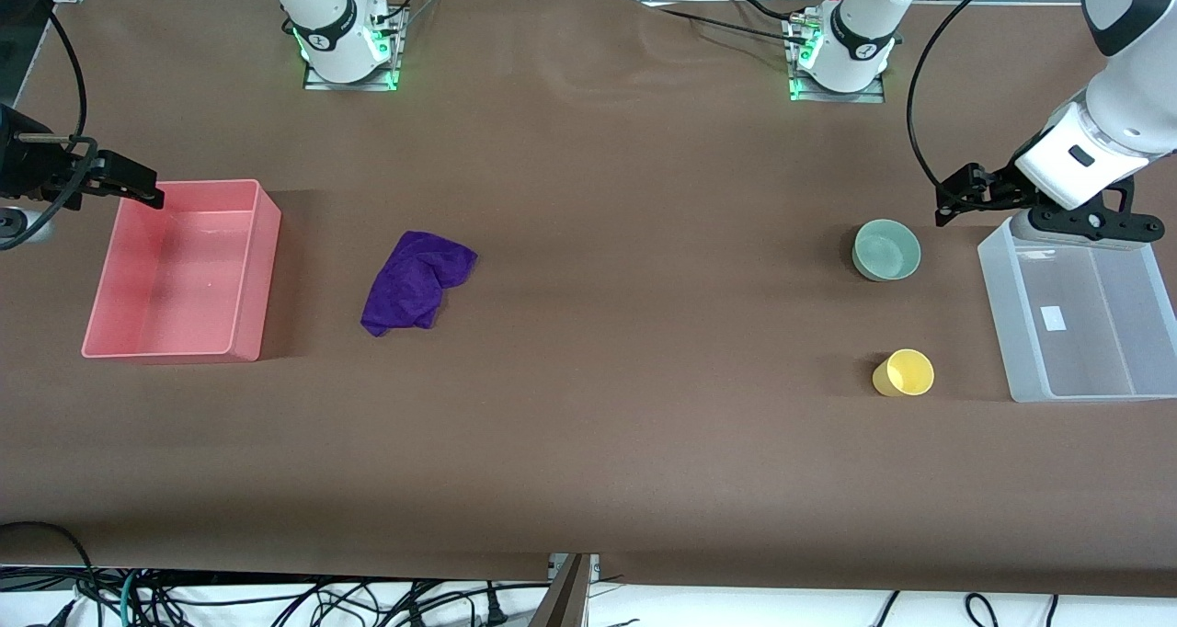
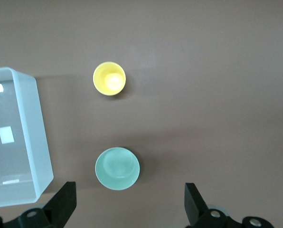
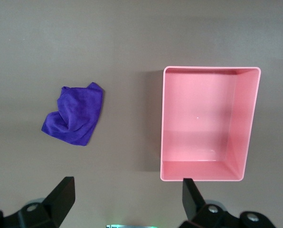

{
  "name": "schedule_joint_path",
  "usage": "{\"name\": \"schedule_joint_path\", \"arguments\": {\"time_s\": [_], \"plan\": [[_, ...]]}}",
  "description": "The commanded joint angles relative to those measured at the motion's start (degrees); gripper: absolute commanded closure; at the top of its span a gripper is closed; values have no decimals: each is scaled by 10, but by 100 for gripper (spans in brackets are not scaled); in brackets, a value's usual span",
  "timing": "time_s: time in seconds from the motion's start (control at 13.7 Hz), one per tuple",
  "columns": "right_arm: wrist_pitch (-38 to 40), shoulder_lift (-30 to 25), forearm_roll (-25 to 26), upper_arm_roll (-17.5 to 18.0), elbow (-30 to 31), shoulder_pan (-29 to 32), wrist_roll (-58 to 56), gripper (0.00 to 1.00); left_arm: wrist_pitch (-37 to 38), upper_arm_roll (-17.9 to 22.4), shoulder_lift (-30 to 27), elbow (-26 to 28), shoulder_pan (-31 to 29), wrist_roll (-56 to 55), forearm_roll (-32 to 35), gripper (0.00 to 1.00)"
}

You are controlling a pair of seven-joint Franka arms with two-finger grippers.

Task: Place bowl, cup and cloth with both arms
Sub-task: 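Reach the right gripper to the purple cloth while the left gripper reaches the bowl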

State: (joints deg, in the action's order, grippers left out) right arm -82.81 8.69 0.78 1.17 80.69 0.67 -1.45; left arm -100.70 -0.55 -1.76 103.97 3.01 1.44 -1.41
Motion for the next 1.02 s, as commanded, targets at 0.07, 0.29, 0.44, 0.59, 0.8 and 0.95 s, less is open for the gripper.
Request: {"name": "schedule_joint_path", "arguments": {"time_s": [0.07,0.29,0.44,0.59,0.8,0.95], "plan": [[-23,25,3,7,9,-4,-5,0,26,4,4,-1,-1,7,-4,0],[-24,68,-2,10,10,-17,-8,0,32,5,18,1,-12,9,-4,0],[-61,101,-4,10,22,-48,-5,0,60,5,40,4,-26,44,-4,0],[-137,104,-6,11,84,-71,23,0,55,4,67,16,-61,125,-4,0],[-273,104,-7,41,201,-73,97,0,-47,5,82,81,-85,229,-4,0],[-366,108,-7,67,273,-73,160,0,-170,5,79,177,-85,255,-3,0]]}}
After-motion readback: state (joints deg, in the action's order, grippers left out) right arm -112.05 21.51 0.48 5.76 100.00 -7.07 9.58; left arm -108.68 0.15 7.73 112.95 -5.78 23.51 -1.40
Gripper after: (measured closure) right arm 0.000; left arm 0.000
